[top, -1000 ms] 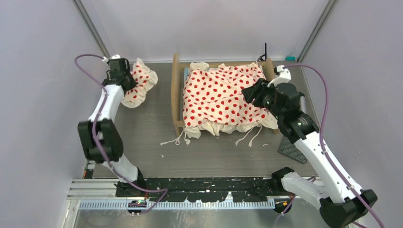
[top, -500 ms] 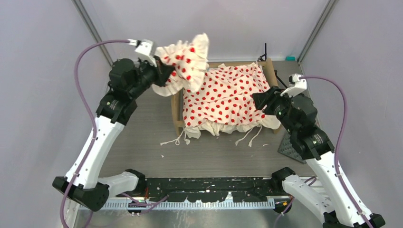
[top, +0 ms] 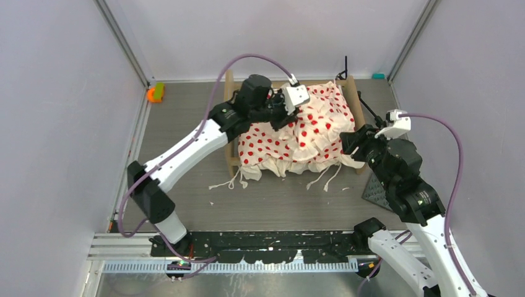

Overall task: Set up the pet bed
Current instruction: Place the pillow on the mattress, then pick up the pillow from the mattress, then place the pillow on the mattress.

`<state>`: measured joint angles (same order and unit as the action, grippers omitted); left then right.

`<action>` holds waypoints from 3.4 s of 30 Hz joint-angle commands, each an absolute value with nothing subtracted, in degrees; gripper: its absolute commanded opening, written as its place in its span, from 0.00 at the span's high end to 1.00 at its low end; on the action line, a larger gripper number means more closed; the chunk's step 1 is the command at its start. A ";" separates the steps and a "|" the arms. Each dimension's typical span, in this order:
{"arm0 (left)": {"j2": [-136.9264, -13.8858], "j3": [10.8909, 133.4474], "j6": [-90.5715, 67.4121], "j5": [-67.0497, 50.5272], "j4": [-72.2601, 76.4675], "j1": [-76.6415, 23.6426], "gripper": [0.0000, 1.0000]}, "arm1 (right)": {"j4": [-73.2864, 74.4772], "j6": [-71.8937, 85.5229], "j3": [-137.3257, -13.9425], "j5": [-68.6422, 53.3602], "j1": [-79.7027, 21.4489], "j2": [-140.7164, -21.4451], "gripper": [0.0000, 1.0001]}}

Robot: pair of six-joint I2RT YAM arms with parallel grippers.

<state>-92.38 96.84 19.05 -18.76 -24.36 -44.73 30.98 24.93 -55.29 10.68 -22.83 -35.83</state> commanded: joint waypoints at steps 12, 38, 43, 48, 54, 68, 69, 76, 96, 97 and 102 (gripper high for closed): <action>-86.70 91.07 17.95 -5.16 -20.28 -42.37 0.05 | 36.94 21.74 -63.19 7.98 -22.65 -45.02 0.38; -45.68 67.20 -1.14 -2.52 -41.11 -37.85 0.05 | 40.56 -17.47 -85.85 5.25 -39.45 -85.96 0.27; -43.39 66.40 -1.14 -2.29 -42.29 -37.87 0.05 | 43.24 -19.45 -86.75 14.66 -41.73 -90.12 0.29; -41.63 66.03 -1.30 -1.69 -43.12 -37.85 0.05 | 42.99 -17.89 -87.43 17.57 -42.06 -90.99 0.53; -39.64 65.77 -1.36 -0.44 -44.29 -37.86 0.04 | 41.58 -9.17 -95.11 13.81 -42.03 -88.48 0.96; -33.55 67.04 -9.32 11.42 -47.01 -37.88 0.04 | 35.33 33.84 -113.76 11.61 -42.04 -99.73 1.00; -33.23 67.09 -9.51 11.40 -47.24 -37.85 0.04 | 35.46 35.06 -114.82 11.67 -42.03 -101.28 1.00; -31.15 66.91 -9.76 11.70 -48.19 -37.90 0.04 | 37.17 37.86 -120.97 11.37 -42.06 -110.23 1.00; -31.29 65.65 -12.55 11.87 -49.04 -37.92 0.02 | 38.94 31.14 -124.31 8.37 -42.02 -105.70 0.32; -31.40 65.72 -13.05 12.31 -49.20 -37.89 0.02 | 39.16 30.41 -122.92 9.30 -42.09 -103.51 0.32; -33.00 66.76 -15.97 14.06 -52.72 -37.88 0.01 | 34.57 27.40 -102.65 16.11 -42.10 -86.71 0.32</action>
<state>-31.42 65.65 -13.17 12.27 -50.11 -37.76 39.07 31.03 -114.96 9.74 -42.15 -103.09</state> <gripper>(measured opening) 0.987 0.677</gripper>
